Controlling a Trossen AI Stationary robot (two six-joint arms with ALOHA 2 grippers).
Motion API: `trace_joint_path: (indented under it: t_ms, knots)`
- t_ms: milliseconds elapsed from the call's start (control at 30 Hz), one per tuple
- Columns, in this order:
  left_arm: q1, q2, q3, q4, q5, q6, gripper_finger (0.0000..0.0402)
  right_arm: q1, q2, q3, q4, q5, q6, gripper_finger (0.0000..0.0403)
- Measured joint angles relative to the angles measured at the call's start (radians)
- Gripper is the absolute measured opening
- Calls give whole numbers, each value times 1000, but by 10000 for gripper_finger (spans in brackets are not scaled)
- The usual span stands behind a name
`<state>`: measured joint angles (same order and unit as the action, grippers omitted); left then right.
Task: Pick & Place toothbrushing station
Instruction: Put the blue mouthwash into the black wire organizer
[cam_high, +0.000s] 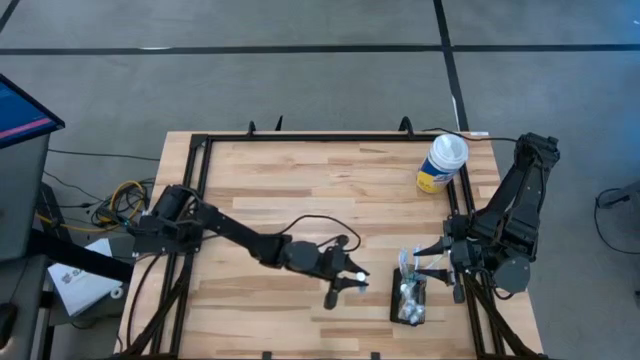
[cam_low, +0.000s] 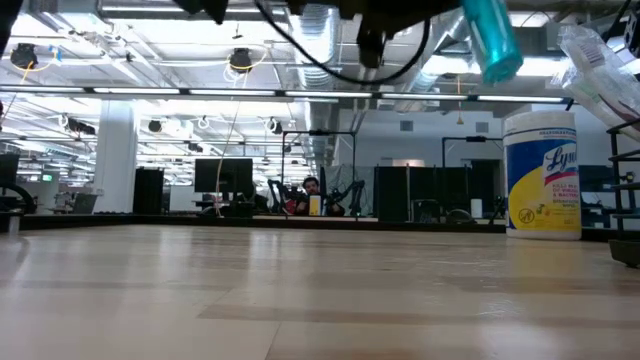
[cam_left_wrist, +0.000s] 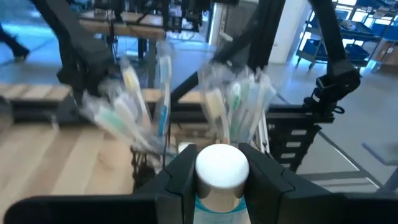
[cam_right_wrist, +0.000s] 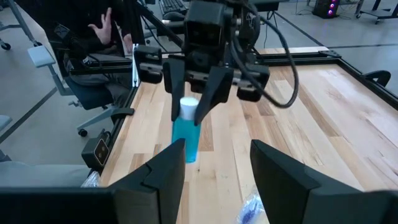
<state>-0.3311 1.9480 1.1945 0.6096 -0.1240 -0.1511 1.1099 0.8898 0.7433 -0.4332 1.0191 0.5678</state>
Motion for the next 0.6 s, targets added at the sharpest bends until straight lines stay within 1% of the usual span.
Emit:
trace_joint_path:
  t_ms: [333, 500, 600]
  knots:
    - [32, 9, 54, -1, 1, 20, 88, 0, 0, 0, 0, 0, 0, 171]
    - [39, 93, 149, -35, 51, 44, 88, 0, 0, 0, -2, 0, -1, 171]
    - [44, 138, 224, -50, 54, 46, 88, 0, 0, 0, -1, 0, -1, 171]
